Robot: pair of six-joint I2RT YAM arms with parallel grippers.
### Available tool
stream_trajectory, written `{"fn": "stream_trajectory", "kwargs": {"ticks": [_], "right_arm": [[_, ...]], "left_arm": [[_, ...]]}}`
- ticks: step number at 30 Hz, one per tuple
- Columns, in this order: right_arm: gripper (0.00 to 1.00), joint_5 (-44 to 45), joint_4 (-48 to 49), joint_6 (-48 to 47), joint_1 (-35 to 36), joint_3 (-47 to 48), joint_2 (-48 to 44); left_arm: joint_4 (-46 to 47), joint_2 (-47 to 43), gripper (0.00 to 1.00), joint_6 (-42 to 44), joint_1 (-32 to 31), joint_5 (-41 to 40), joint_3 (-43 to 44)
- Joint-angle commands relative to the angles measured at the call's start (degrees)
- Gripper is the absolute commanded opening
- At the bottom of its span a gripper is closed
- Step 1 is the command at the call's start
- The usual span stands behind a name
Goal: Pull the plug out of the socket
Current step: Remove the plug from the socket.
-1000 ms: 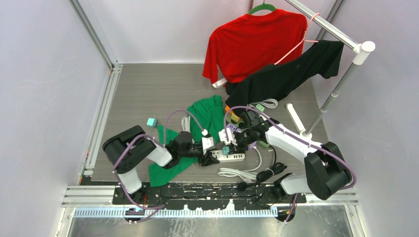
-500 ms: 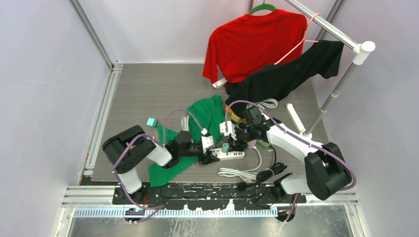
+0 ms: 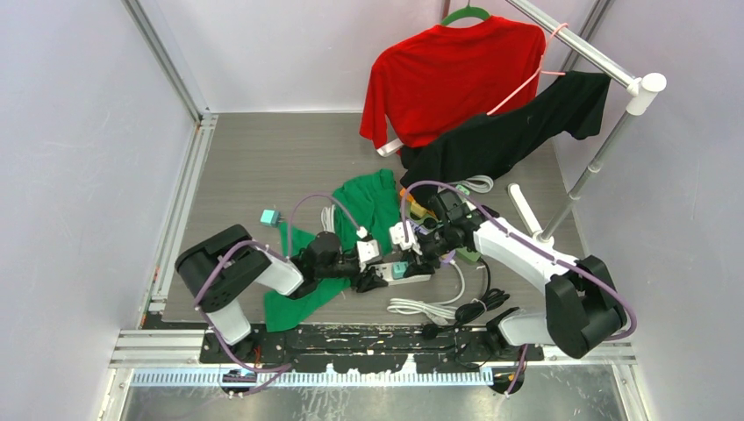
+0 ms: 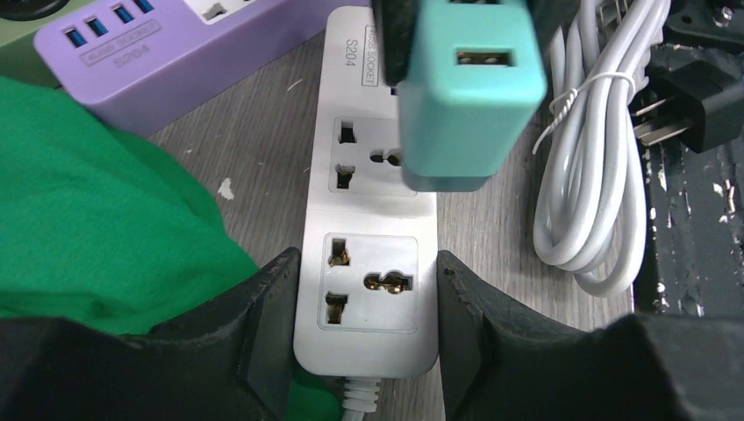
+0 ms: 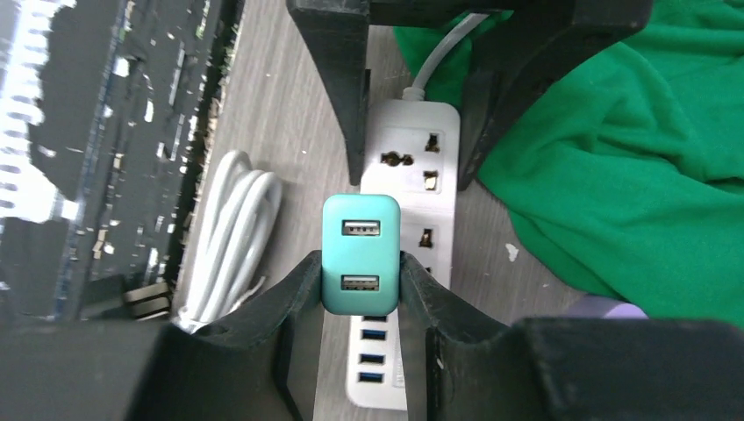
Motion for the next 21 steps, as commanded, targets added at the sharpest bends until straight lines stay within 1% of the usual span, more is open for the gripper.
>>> {"fn": "stream_trajectory", "kwargs": {"ticks": [1,4,6,8,11,14,15,18,21], "right_arm": [[0.01,-3.9,-6.9,3.3,-2.0,5.5,-1.8],[0.01,-6.5,-14.8,-0.3,-5.6,7.6,-2.0],[0.01,-8.2,-19.8,-4.5,-6.7,8.4,-1.7],[0.01,-9.4,-23.7,-7.3,-7.0,9.4,-0.7],[0.01,-10.1,-27.2,-8.3,-7.1,11.4,1.1],[0.01,-10.3,-29.2,-8.7,-7.1,12.6,2.1],[0.02,-10.4,-29.9,-8.7,-7.1,12.8,2.4],[0.04,-11.1,-30.6,-8.9,-7.3,12.9,2.6],[0.05,-11.4,-30.8,-9.0,-7.4,12.9,2.5]], "left_arm": [[-5.1,-6.5,0.39,-2.2,0.4,-4.6,-0.3],[-7.2,-10.9,0.54,-3.4,0.4,-5.2,-0.8],[-8.6,-13.8,0.60,-4.2,0.5,-5.0,-1.1],[-10.0,-17.0,0.64,-5.3,0.4,-4.3,-1.5],[-14.0,-22.9,0.69,-7.5,0.5,-2.5,-1.7],[-19.5,-27.7,0.71,-12.7,0.4,-1.9,-0.5],[-20.4,-28.9,0.72,-16.0,0.4,-1.5,-0.2],[-19.6,-30.3,0.72,-23.2,0.4,0.7,0.1],[-14.2,-29.8,0.75,-31.1,0.4,0.7,-0.2]]}}
